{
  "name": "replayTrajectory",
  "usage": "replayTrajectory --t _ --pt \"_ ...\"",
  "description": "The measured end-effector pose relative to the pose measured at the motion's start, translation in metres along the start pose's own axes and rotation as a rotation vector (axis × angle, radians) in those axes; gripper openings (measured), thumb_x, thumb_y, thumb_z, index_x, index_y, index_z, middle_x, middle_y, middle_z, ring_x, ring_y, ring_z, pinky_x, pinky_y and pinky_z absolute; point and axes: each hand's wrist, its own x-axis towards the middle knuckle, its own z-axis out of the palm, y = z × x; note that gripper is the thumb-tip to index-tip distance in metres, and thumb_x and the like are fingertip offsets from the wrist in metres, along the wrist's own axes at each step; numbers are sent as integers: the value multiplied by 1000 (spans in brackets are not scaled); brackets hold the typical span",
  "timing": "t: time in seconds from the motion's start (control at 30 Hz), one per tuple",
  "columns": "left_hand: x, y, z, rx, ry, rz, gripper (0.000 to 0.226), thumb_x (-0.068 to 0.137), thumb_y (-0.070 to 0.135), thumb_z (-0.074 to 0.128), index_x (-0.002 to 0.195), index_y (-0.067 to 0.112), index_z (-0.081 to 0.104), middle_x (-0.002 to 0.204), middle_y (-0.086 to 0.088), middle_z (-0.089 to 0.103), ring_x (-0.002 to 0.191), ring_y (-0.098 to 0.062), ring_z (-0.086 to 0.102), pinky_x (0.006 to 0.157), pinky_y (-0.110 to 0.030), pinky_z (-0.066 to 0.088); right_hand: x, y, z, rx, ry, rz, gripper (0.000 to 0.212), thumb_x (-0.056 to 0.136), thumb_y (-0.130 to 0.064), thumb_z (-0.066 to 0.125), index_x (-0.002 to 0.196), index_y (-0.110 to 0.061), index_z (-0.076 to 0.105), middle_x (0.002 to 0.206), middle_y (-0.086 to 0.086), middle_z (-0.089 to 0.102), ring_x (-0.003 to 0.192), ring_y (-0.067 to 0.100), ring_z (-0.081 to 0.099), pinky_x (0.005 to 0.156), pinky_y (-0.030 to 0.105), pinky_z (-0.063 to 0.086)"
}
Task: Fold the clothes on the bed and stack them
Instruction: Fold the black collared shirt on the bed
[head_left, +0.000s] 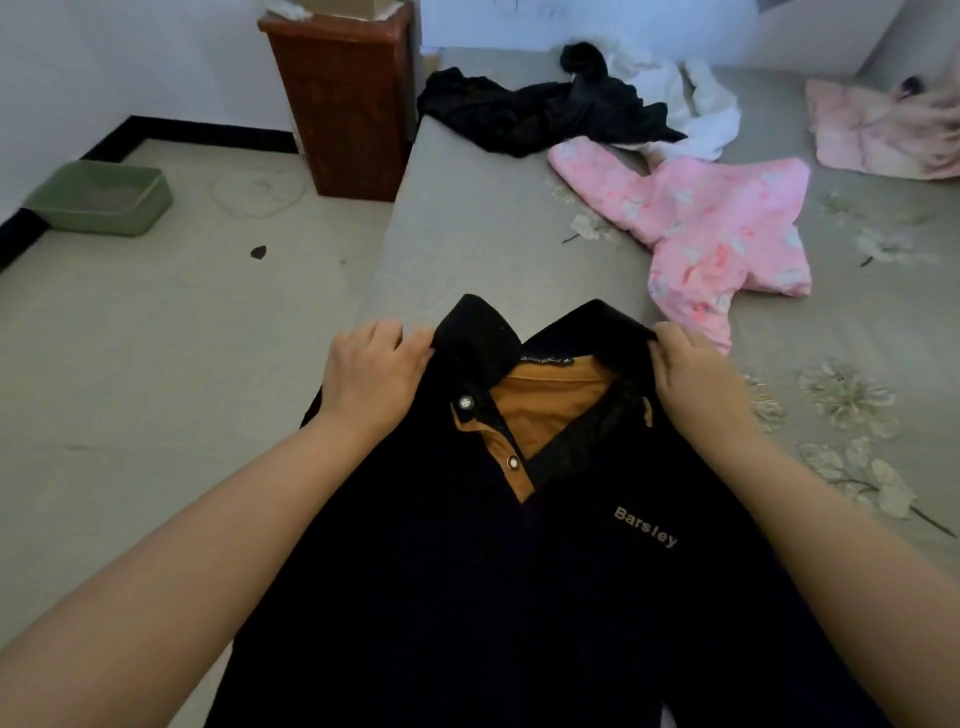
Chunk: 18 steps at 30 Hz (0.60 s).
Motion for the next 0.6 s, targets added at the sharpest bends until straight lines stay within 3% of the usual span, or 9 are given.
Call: replayTrajectory --t 0.03,0.1,0.17,0.23,0.3,0.47,0.6 --pt "10 -3 18 14 -36 -21 23 83 17 51 84 0 66 65 -17 57 57 -31 56 49 -31 39 12 2 13 0 8 42 28 96 -18 41 111 2 54 103 28 54 91 43 55 70 46 40" --pt "21 -8 59 25 -242 -162 35 91 23 50 122 5 52 111 -21 55 102 -34 51 77 -42 39 26 4 46 -3 22 158 36 97 -21 39 125 -1 46 115 27 52 104 40 51 79 45 39" --pt "11 -6 95 -4 -462 -263 52 96 29 39 143 13 23 147 -16 23 137 -30 15 104 -44 18 16 7 83 -52 -32 254 43 96 -24 40 134 -4 38 125 23 47 116 36 43 88 45 36" --pt "-21 6 121 -9 -592 -255 56 97 29 34 146 13 13 154 -12 6 141 -28 -5 111 -48 2 -19 11 115 -50 -139 278 43 94 -22 42 133 -4 41 130 20 45 121 33 39 94 44 32" --pt "-61 22 136 -30 -676 -221 57 98 32 30 146 10 11 155 -11 4 142 -27 -8 112 -48 0 -64 12 133 2 -198 254 40 93 -17 46 129 0 46 129 21 47 121 34 41 97 44 32" --pt "-163 56 128 -138 -762 -238 58 96 34 35 143 4 21 152 -16 15 142 -31 3 113 -46 6 -178 10 142 45 -156 147 32 77 3 62 106 14 60 111 35 57 109 52 52 90 60 40" --pt "-224 66 102 -204 -753 -240 55 93 25 46 139 -2 31 147 -25 24 139 -38 14 111 -48 10 -263 10 130 -28 -251 142 37 74 3 68 109 11 60 117 34 55 111 51 50 90 60 40"
